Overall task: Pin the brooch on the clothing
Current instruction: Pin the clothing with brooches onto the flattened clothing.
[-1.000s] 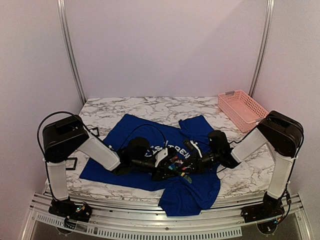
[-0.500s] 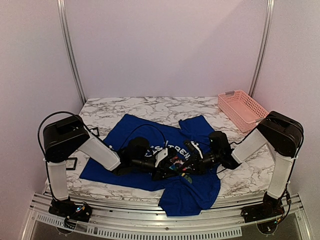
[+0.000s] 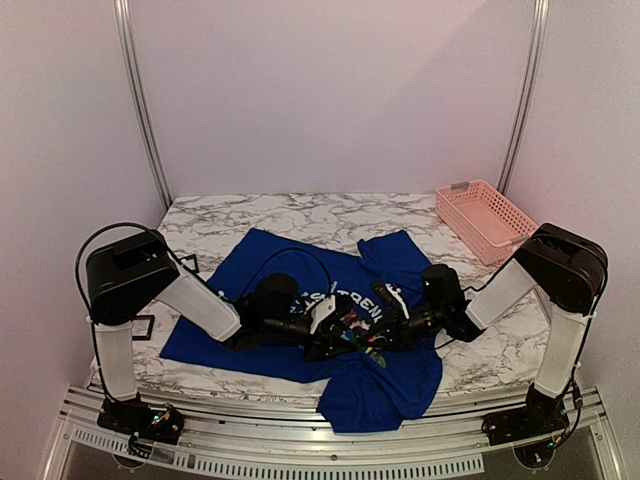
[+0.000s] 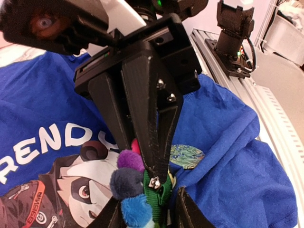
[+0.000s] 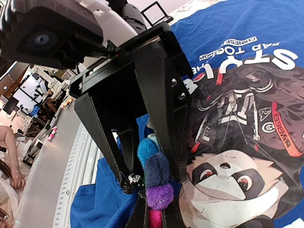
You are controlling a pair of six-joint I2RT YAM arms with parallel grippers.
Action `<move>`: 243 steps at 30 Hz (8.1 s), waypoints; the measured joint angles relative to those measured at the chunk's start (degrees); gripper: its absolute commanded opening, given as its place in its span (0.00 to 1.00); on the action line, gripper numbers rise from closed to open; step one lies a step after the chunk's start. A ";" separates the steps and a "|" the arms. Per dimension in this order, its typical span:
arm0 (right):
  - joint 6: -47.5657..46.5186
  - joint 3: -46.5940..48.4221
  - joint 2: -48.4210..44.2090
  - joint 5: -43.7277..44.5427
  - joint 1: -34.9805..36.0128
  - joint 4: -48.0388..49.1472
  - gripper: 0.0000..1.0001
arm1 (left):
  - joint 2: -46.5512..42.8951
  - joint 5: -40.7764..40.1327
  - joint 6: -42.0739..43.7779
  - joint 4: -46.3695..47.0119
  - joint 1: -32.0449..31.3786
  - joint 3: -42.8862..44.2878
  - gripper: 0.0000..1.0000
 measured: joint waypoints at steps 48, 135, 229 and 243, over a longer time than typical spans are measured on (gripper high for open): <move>-1.27 -0.87 -0.61 -1.31 -0.35 0.98 0.00 | 0.66 -0.17 1.16 -0.55 -0.07 1.40 0.64; -2.99 -0.90 -0.85 -1.31 -0.72 0.59 0.00 | 1.05 3.04 0.66 0.42 -0.17 1.66 0.48; -0.20 -0.79 -1.09 1.55 -0.74 0.66 0.00 | -0.17 -12.15 -5.07 2.47 -2.54 0.07 0.44; 1.55 -0.92 -1.11 1.86 -0.85 1.14 0.00 | -0.42 -11.65 -5.31 2.60 -2.62 -0.13 0.69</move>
